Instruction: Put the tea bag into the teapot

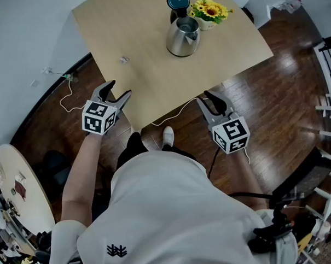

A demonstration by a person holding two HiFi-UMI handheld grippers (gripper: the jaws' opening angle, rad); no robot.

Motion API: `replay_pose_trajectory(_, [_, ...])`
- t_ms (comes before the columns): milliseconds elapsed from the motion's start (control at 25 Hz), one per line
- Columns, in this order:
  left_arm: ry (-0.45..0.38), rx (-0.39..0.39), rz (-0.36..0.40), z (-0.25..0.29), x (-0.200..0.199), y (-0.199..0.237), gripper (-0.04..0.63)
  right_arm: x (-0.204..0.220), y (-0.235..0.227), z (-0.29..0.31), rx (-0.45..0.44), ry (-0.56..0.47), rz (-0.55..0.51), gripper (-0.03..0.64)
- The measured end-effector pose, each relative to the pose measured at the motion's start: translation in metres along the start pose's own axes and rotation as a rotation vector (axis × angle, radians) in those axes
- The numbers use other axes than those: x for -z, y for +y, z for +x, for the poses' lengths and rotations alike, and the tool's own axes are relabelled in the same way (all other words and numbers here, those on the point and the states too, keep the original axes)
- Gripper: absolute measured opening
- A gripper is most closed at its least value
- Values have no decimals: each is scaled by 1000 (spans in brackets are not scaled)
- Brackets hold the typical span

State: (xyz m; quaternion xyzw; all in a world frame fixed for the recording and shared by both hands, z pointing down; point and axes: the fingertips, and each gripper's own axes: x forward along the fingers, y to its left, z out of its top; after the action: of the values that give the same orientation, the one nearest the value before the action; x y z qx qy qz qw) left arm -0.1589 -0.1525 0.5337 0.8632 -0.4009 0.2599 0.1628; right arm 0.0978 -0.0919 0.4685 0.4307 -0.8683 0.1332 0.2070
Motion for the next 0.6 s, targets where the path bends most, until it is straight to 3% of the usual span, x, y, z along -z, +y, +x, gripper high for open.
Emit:
replay_pose_trajectory(280, [133, -21, -31, 64, 20, 86, 293, -7, -8, 41, 58, 71, 19, 123])
replay_pose_trajectory(600, [261, 16, 5, 133, 50, 137, 267, -1, 8, 74, 93, 143, 65, 123])
